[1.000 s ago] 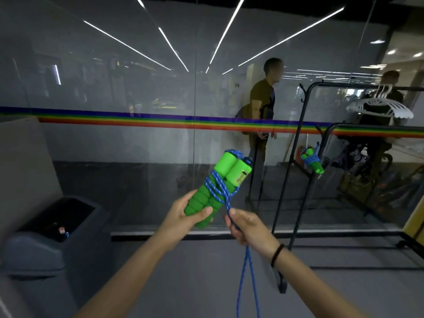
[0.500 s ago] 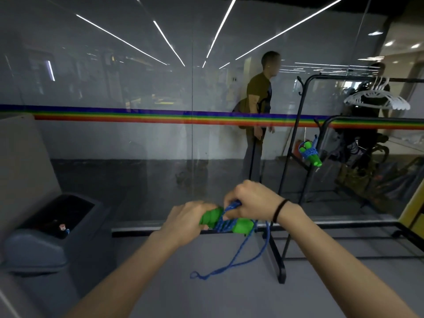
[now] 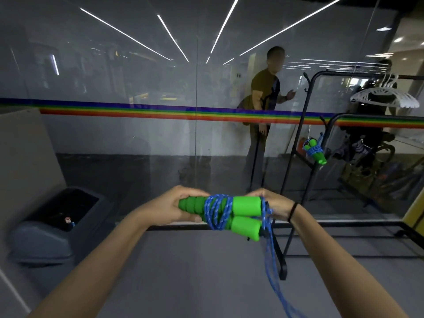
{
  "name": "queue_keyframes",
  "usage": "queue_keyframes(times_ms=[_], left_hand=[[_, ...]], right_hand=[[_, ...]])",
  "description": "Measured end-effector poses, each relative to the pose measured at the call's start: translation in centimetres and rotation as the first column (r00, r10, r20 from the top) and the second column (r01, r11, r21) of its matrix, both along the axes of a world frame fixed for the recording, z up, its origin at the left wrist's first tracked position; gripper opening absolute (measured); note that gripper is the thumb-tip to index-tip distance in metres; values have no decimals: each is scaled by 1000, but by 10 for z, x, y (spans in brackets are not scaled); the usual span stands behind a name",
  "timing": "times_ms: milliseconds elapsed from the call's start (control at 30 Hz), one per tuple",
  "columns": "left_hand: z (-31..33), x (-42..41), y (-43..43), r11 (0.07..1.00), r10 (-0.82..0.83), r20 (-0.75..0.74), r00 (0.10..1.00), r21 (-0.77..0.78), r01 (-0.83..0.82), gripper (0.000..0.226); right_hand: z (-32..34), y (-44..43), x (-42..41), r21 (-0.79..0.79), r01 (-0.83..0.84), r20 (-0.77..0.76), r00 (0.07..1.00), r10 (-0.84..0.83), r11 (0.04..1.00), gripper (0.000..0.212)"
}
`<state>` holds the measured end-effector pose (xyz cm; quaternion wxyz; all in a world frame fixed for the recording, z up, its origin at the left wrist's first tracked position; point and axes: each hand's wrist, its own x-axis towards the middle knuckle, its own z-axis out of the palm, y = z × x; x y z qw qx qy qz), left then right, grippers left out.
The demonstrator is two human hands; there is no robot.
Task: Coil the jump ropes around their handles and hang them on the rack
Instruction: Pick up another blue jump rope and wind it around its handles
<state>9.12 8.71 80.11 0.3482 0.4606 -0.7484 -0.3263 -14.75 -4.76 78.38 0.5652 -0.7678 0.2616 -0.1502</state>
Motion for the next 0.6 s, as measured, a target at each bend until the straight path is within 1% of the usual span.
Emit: queue_keyframes(times_ms=[33, 67, 100, 167, 200, 233, 267, 300, 333, 367, 400, 433, 467, 533, 567, 600], left_hand=[[2, 1, 3, 1000, 15, -58, 998, 10, -15, 46], [3, -1, 4, 999, 42, -133, 990, 23, -39, 46], [3, -7, 5, 996, 86, -222, 971, 44, -78, 44], [0, -19, 0, 979, 202, -399, 895, 104, -175, 32], [-2, -23, -5, 962, 273, -427, 862, 117, -247, 26], [-6, -25, -11, 935, 352, -401, 846, 113, -336, 22], [-11, -25, -16, 901, 429, -340, 837, 96, -423, 20], [-17, -23, -20, 866, 495, -240, 835, 58, -497, 20], [-22, -21, -22, 837, 545, -105, 832, 5, -547, 23], [-25, -20, -22, 817, 576, 38, 817, -56, -574, 29], [-29, -20, -20, 812, 583, 155, 797, -106, -574, 37], [-31, -22, -18, 816, 577, 254, 776, -135, -562, 43], [-30, -24, -15, 823, 564, 358, 744, -163, -545, 47], [-28, -28, -11, 861, 495, 562, 662, -215, -461, 48], [-27, -29, -10, 895, 433, 621, 653, -213, -391, 45], [-26, -31, -9, 931, 358, 650, 670, -192, -311, 41]], right_hand=[[-8, -2, -2, 44, 12, 36, 999, -13, 999, 35], [-13, -1, -3, 74, 16, 66, 998, -21, 997, 45], [-17, 6, 0, 95, 11, 75, 997, -18, 995, 46], [-24, 22, 9, 27, 20, 44, 999, -21, 999, 41], [-24, 32, 15, -37, 42, 14, 999, -42, 998, 37], [-23, 39, 21, -99, 68, -25, 997, -71, 993, 35], [-21, 45, 26, -191, 67, -63, 995, -81, 979, 34], [-18, 48, 28, -323, 55, -117, 988, -97, 945, 33], [-12, 50, 28, -478, 9, -201, 972, -119, 878, 32], [-6, 52, 27, -603, -72, -300, 943, -142, 795, 29], [-1, 53, 26, -673, -151, -371, 916, -155, 724, 27], [6, 55, 26, -701, -210, -412, 899, -147, 682, 27], [12, 56, 25, -709, -249, -435, 891, -131, 660, 27], [24, 58, 25, -721, -286, -455, 883, -120, 631, 22], [30, 60, 25, -729, -289, -450, 886, -115, 621, 22], [33, 57, 25, -728, -283, -433, 896, -99, 624, 23]])
